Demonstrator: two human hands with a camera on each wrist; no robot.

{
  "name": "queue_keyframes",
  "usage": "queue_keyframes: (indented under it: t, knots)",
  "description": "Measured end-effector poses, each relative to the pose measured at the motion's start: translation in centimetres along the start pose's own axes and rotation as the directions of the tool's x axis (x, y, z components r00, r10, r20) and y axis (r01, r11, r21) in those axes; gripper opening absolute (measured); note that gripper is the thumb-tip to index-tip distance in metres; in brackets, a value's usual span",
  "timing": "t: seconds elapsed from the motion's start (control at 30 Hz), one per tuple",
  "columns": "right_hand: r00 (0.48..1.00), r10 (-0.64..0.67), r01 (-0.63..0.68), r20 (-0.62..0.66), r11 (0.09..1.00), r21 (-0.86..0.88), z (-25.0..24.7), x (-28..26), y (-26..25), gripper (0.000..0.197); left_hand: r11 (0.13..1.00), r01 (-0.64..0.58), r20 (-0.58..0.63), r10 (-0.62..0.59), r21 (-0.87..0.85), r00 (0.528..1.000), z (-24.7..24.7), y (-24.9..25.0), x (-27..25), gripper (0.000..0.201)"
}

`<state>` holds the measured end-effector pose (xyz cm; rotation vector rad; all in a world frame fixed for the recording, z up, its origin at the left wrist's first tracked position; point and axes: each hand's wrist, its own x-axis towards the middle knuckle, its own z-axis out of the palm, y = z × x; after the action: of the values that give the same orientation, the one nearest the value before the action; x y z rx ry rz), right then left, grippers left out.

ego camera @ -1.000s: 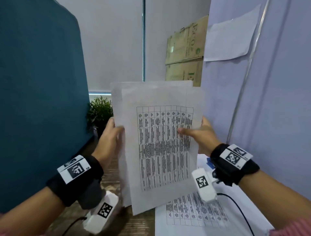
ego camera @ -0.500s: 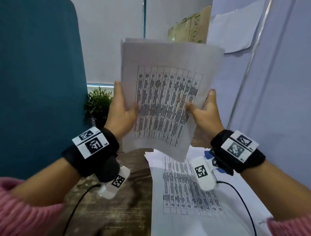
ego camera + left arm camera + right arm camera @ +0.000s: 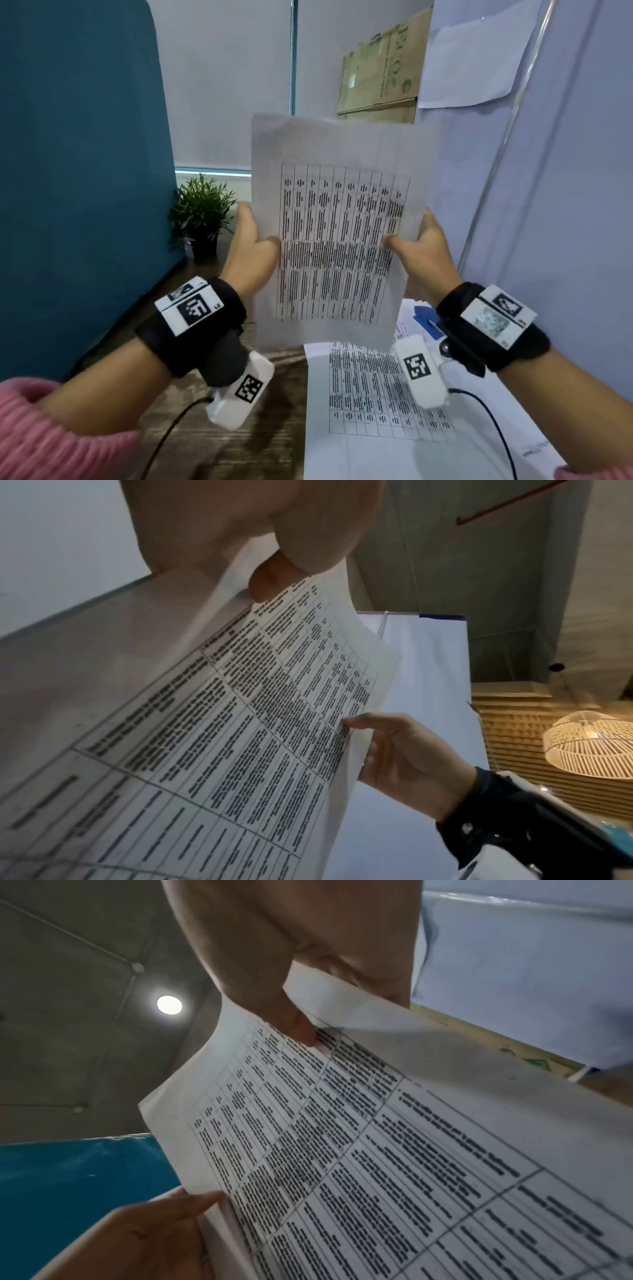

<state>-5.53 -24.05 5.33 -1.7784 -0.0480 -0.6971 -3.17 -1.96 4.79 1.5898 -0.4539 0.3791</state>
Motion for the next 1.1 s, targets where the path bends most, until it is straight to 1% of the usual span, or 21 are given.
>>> queue_keyframes:
  t: [0.07, 0.13, 0.2, 0.3, 0.4, 0.47, 0.53, 0.57, 0.63, 0.67, 0.7, 0.73, 0.77, 0.8, 0.83, 0.87, 0.9, 0.93, 0.97, 1.0, 1.1]
  knots:
    - [0.993, 0.092, -0.09, 0.067, 0.995, -0.031, 0.0, -1.2, 1.3, 0.035, 0.997, 0.076, 0.008, -0.076, -0.007, 0.997, 0.1, -1.7, -0.9, 0.04]
    - [0.973, 0.174, -0.164, 0.151, 0.984, -0.073, 0.3, -2.2, 2.8, 0.036, 0.993, 0.116, 0.01, -0.116, 0.014, 0.993, 0.0, -3.1, -1.6, 0.041]
    - [0.952, 0.215, -0.198, 0.219, 0.975, -0.097, -0.1, -2.4, 3.5, 0.037, 0.993, 0.116, 0.001, -0.116, 0.013, 0.993, -0.2, -3.3, -1.8, 0.045]
    - [0.928, 0.226, -0.219, 0.295, 0.974, -0.057, -1.6, -2.2, 3.3, 0.022, 0.998, 0.066, -0.017, -0.066, -0.003, 0.998, -0.8, -2.7, -1.9, 0.045]
    - [0.934, 0.145, -0.135, 0.327, 0.989, -0.051, -2.7, -1.8, 1.9, 0.012, 1.0, 0.014, -0.06, -0.014, -0.004, 0.998, -1.6, -1.6, -1.6, 0.046]
    - [0.964, 0.01, 0.005, 0.265, 0.998, -0.056, -2.7, -1.1, 0.1, 0.015, 0.997, -0.07, -0.096, 0.071, 0.016, 0.993, -2.0, -0.3, -0.7, 0.047]
    - [0.972, -0.137, 0.149, 0.193, 0.988, -0.049, -2.6, -0.1, -2.2, 0.016, 0.981, -0.185, -0.148, 0.191, 0.053, 0.97, -2.4, 1.3, 0.7, 0.049]
    - [0.968, -0.183, 0.189, 0.17, 0.982, -0.02, -2.7, 0.3, -3.3, 0.016, 0.97, -0.233, -0.176, 0.241, 0.068, 0.954, -2.8, 2.1, 1.4, 0.049]
    - [0.964, -0.231, 0.228, 0.134, 0.973, 0.038, -2.9, 1.0, -4.6, 0.014, 0.946, -0.318, -0.211, 0.324, 0.062, 0.922, -3.7, 3.3, 2.5, 0.052]
    - [0.965, -0.229, 0.226, 0.127, 0.973, 0.038, -2.9, 1.2, -4.5, 0.013, 0.933, -0.355, -0.215, 0.358, 0.056, 0.909, -4.2, 3.7, 2.9, 0.053]
    - [0.97, -0.205, 0.208, 0.132, 0.978, -0.006, -2.9, 1.2, -3.9, 0.015, 0.925, -0.376, -0.217, 0.379, 0.053, 0.9, -4.7, 3.8, 3.1, 0.054]
    - [0.973, -0.172, 0.188, 0.153, 0.977, -0.098, -3.0, 1.0, -2.6, 0.017, 0.925, -0.375, -0.222, 0.377, 0.053, 0.899, -5.2, 3.7, 3.1, 0.053]
    - [0.974, -0.119, 0.164, 0.193, 0.958, -0.235, -3.0, 0.5, -1.1, 0.021, 0.933, -0.355, -0.23, 0.358, 0.056, 0.905, -5.6, 3.3, 3.1, 0.052]
    - [0.962, -0.033, 0.136, 0.271, 0.918, -0.372, -3.1, -0.1, 0.7, 0.027, 0.945, -0.322, -0.246, 0.326, 0.06, 0.913, -6.0, 2.7, 3.0, 0.05]
    - [0.917, 0.095, 0.132, 0.387, 0.843, -0.522, -3.3, -1.0, 2.5, 0.036, 0.957, -0.283, -0.263, 0.289, 0.062, 0.92, -6.3, 1.7, 2.7, 0.05]
    - [0.836, 0.241, 0.19, 0.493, 0.716, -0.672, -3.5, -2.0, 4.2, 0.047, 0.969, -0.237, -0.281, 0.245, 0.065, 0.928, -6.5, 0.6, 2.2, 0.049]
    - [0.744, 0.397, 0.265, 0.538, 0.563, -0.783, -3.7, -3.2, 5.4, 0.057, 0.98, -0.186, -0.29, 0.198, 0.069, 0.936, -6.6, -0.4, 1.6, 0.048]
    - [0.674, 0.514, 0.326, 0.531, 0.438, -0.838, -4.0, -4.3, 6.4, 0.065, 0.989, -0.133, -0.289, 0.148, 0.072, 0.946, -6.6, -1.4, 0.8, 0.047]
    - [0.631, 0.589, 0.35, 0.505, 0.365, -0.863, -4.3, -5.1, 7.1, 0.071, 0.994, -0.086, -0.279, 0.103, 0.071, 0.955, -6.4, -2.3, 0.0, 0.046]
    - [0.616, 0.627, 0.34, 0.477, 0.335, -0.879, -4.5, -5.8, 7.7, 0.074, 0.996, -0.047, -0.269, 0.066, 0.076, 0.961, -6.1, -2.9, -0.7, 0.044]
    - [0.627, 0.658, 0.263, 0.418, 0.327, -0.908, -4.9, -6.5, 8.3, 0.084, 0.997, 0.0, -0.198, 0.015, 0.074, 0.98, -5.2, -3.9, -2.3, 0.042]
